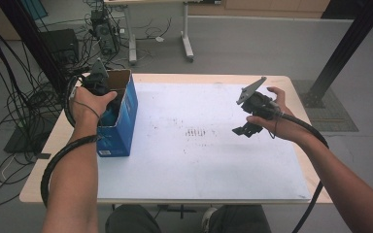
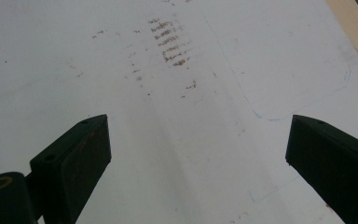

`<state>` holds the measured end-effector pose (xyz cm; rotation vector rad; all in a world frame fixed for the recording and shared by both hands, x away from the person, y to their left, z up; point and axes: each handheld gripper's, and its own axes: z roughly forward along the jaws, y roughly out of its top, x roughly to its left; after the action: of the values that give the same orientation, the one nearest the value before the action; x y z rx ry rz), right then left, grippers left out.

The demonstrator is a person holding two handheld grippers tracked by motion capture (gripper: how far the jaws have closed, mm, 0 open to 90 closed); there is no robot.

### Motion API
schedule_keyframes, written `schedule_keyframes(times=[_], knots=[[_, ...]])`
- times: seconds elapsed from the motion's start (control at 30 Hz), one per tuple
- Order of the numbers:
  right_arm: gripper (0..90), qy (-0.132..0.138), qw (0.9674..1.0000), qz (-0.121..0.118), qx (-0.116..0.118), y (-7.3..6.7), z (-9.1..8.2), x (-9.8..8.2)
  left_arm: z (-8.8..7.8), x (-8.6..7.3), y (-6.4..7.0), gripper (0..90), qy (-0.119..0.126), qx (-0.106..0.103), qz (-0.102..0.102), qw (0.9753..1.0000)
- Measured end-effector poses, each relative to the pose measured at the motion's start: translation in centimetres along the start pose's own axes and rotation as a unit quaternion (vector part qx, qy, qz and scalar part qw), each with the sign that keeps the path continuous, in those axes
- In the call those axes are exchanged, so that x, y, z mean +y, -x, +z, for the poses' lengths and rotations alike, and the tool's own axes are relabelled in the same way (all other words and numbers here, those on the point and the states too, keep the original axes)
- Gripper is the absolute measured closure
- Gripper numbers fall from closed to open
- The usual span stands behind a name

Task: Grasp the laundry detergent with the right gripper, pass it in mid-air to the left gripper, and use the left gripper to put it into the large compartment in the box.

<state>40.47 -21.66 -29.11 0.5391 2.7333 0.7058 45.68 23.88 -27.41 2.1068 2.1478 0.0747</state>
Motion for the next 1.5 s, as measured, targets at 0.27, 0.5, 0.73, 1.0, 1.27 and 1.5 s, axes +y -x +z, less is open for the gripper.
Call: schedule_keyframes(times=[0.27, 0.5, 0.73, 1.0, 1.27, 1.5], knots=[[6.6, 0.000, 1.0000, -0.001, -0.001, 0.00, -0.20, 0.01, 0.05, -0.02, 0.25, 36.9, 0.001, 0.005, 0.002, 1.0000], [6.6, 0.001, 1.0000, 0.001, -0.002, 0.14, -0.36, -0.19, 0.08, -0.01, 0.50, 36.8, 0.000, 0.009, 0.004, 0.9999], [6.6, 0.001, 1.0000, 0.000, -0.003, 0.26, -0.48, -0.25, 0.10, 0.01, 0.63, 36.8, 0.000, 0.011, 0.005, 0.9999], [6.6, -0.001, 1.0000, 0.000, -0.003, 0.29, -0.52, -0.16, 0.11, -0.06, 0.56, 36.8, 0.003, 0.010, 0.005, 0.9999], [6.6, -0.002, 1.0000, 0.000, -0.005, 0.31, -0.67, -0.15, 0.13, -0.04, 0.67, 36.8, 0.002, 0.012, 0.007, 0.9999], [6.6, -0.002, 1.0000, 0.000, -0.004, 0.41, -0.56, -0.15, 0.13, -0.04, 0.64, 36.8, 0.003, 0.012, 0.007, 0.9999]])
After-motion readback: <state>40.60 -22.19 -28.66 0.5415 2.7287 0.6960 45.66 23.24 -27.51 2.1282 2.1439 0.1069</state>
